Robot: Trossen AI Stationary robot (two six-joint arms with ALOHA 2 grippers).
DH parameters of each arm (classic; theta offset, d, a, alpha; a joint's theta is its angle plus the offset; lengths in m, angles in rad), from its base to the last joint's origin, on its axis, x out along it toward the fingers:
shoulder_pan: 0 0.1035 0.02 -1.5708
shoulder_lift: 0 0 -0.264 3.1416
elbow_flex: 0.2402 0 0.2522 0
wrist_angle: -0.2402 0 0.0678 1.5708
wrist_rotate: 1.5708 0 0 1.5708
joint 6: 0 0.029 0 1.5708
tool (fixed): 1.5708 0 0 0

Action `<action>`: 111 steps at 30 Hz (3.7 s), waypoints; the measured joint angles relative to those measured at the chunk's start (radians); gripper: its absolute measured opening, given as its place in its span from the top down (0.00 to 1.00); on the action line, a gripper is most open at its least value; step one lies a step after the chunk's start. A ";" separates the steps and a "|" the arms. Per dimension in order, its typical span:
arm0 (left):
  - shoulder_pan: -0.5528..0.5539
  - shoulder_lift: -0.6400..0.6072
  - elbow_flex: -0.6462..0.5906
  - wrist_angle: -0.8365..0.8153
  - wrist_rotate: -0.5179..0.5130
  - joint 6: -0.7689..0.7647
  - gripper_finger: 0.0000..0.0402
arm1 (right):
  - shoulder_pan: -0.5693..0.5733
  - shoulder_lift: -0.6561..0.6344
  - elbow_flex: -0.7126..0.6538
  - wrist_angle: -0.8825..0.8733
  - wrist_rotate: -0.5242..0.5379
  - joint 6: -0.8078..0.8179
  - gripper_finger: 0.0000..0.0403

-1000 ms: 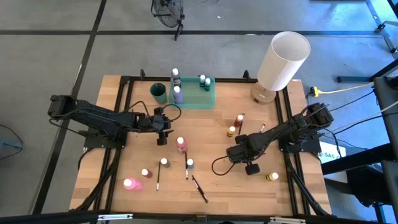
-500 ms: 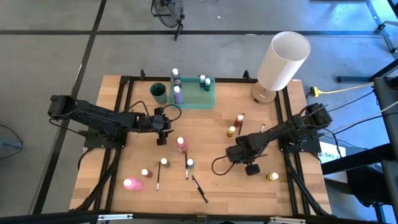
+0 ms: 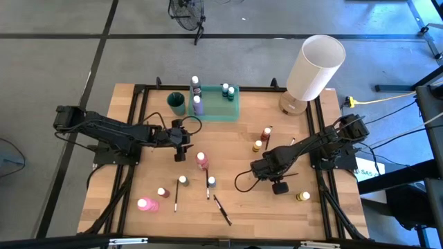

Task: Pick & Place Paint Supplies
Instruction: Put the silver paintbrush into the green cup

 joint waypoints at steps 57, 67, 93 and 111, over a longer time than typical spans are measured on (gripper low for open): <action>0.000 0.000 0.000 0.000 0.000 0.000 0.47 | -0.011 0.004 0.004 0.165 0.031 0.109 0.81; 0.000 0.000 0.000 0.000 0.000 0.000 0.47 | -0.011 0.005 0.006 0.169 0.049 0.117 0.85; 0.000 0.000 0.000 0.000 0.000 0.000 0.47 | -0.006 0.018 0.241 -0.013 0.299 0.059 1.00; 0.000 0.000 0.000 0.000 0.000 0.076 0.47 | -0.004 0.014 0.517 0.012 0.642 -0.068 1.00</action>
